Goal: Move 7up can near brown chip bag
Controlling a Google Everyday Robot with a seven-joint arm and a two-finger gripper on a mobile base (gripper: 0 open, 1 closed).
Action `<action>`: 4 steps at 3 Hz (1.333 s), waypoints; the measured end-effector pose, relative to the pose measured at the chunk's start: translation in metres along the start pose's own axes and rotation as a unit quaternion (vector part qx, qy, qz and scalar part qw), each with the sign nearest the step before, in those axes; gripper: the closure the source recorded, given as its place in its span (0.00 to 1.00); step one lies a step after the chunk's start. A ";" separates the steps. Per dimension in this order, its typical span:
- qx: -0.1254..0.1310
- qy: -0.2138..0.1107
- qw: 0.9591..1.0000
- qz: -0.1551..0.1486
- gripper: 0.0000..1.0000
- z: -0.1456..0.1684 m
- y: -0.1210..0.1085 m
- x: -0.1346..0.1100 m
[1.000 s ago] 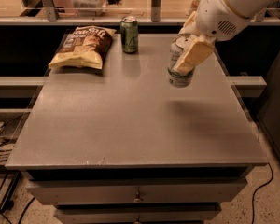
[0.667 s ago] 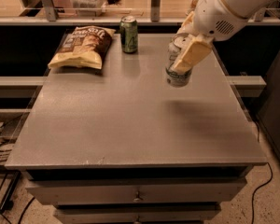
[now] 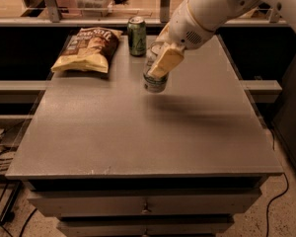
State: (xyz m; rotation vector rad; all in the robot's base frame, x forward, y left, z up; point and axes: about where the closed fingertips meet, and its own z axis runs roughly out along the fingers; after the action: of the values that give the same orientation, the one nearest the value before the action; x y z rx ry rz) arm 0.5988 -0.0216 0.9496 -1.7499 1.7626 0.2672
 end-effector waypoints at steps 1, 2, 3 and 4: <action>-0.015 -0.022 1.000 0.004 1.00 0.039 -0.019 -0.017; -0.024 -0.038 0.999 0.010 1.00 0.072 -0.035 -0.032; -0.027 -0.038 0.999 0.004 0.81 0.093 -0.048 -0.047; -0.023 -0.027 0.999 -0.014 0.59 0.105 -0.055 -0.059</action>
Offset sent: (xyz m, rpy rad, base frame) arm 0.0799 0.0945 -0.0408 0.1164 0.0633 0.0395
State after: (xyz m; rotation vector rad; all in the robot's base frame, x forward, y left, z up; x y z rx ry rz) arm 0.6769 0.0801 0.9170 -1.7824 1.7041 0.3415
